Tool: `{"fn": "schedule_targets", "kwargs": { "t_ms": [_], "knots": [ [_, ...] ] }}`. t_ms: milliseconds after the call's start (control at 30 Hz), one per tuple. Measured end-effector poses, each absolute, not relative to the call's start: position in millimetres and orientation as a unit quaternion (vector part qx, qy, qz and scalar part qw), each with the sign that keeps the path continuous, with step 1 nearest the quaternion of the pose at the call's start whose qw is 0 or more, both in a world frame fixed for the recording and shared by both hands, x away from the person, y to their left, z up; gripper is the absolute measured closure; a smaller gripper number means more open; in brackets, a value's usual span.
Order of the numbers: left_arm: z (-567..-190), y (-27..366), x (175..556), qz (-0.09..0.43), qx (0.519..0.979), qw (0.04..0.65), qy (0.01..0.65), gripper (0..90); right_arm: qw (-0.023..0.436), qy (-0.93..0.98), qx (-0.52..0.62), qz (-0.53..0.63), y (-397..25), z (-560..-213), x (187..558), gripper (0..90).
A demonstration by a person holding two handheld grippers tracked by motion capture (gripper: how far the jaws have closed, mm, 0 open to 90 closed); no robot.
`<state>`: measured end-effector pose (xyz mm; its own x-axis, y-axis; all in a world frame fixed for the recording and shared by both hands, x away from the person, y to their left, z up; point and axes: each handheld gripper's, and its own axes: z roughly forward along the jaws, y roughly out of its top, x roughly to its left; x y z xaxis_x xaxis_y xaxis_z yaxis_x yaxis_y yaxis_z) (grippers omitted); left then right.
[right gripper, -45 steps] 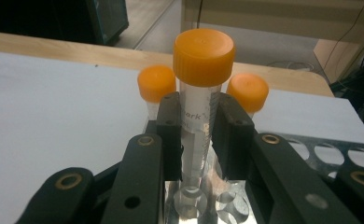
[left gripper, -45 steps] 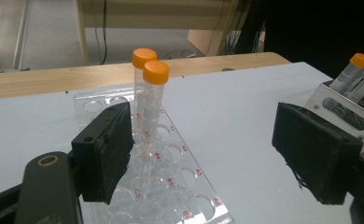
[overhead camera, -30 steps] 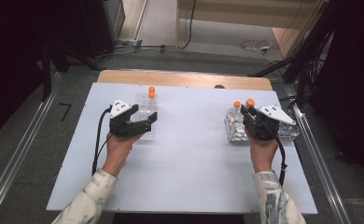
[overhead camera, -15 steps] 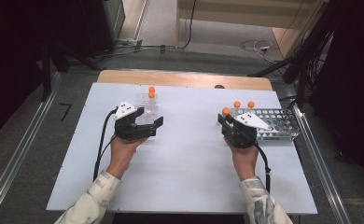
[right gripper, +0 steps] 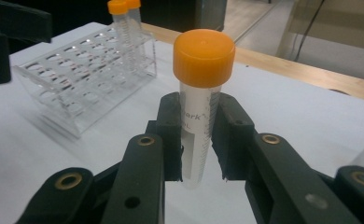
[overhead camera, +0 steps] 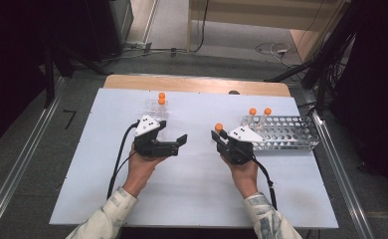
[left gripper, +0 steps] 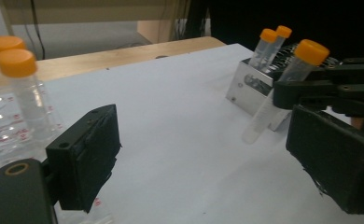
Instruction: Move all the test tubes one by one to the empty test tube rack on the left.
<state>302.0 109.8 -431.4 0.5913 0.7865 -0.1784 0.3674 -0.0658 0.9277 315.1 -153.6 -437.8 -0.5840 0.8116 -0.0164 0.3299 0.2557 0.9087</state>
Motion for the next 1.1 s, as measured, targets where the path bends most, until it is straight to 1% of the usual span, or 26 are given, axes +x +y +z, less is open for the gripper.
{"fn": "schedule_targets", "kwargs": {
  "t_ms": [133, 200, 267, 333, 567, 800, 933, 1100],
  "knots": [
    [-431.1, 103.1, 299.6, 0.19, 0.71, 0.55, 0.395, 13.4, 0.243, 0.756, 0.37, 0.482, -147.3, -439.0, 313.2, 71.3],
    [-430.9, 102.6, 300.0, 0.181, 0.71, 0.556, 0.393, 14.0, 0.24, 0.762, 0.362, 0.48, -142.1, -441.3, 312.3, 71.4],
    [-430.2, 101.6, 299.7, 0.177, 0.706, 0.562, 0.392, 16.3, 0.235, 0.768, 0.355, 0.478, -136.3, -444.1, 311.9, 71.4],
    [-430.0, 99.3, 298.5, 0.176, 0.707, 0.567, 0.384, 21.6, 0.23, 0.773, 0.35, 0.476, -131.0, -446.2, 311.0, 71.4],
    [-430.1, 88.7, 296.2, 0.169, 0.714, 0.57, 0.369, 28.6, 0.223, 0.787, 0.33, 0.471, -116.6, -449.3, 306.1, 71.4],
    [-430.7, 74.4, 295.6, 0.166, 0.724, 0.572, 0.348, 38.8, 0.216, 0.788, 0.325, 0.476, -116.7, -446.5, 299.5, 71.4],
    [-430.3, 71.6, 295.7, 0.167, 0.724, 0.575, 0.342, 46.6, 0.208, 0.791, 0.322, 0.476, -114.8, -447.7, 298.3, 71.4],
    [-431.9, 70.9, 297.2, 0.169, 0.727, 0.571, 0.342, 51.9, 0.204, 0.792, 0.319, 0.478, -111.6, -448.5, 297.1, 71.4]
  ]
}}
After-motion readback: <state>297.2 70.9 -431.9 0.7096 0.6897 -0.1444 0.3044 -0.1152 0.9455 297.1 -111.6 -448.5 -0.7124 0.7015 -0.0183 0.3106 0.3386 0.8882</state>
